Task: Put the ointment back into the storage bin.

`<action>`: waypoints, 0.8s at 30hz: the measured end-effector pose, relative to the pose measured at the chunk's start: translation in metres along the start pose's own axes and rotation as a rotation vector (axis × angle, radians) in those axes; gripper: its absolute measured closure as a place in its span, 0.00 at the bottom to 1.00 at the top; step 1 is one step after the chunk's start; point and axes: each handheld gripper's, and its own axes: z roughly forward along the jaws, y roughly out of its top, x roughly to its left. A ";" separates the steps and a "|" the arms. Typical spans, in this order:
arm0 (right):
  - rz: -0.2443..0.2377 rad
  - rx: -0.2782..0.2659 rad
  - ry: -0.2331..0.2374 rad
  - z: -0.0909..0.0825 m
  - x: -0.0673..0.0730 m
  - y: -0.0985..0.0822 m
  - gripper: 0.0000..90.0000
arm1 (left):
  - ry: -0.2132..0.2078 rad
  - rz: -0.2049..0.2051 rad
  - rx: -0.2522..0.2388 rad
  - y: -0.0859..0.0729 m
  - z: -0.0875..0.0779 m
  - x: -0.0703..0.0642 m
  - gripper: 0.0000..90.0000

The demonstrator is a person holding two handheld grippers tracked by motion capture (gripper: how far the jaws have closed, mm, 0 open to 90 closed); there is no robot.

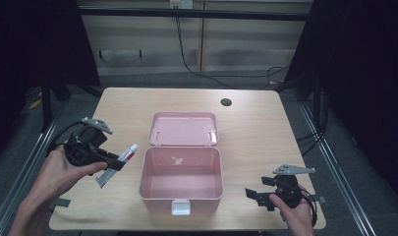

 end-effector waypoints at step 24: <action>-0.004 0.000 0.001 0.000 0.001 0.000 0.18 | -0.047 0.159 0.074 0.043 0.021 -0.037 0.79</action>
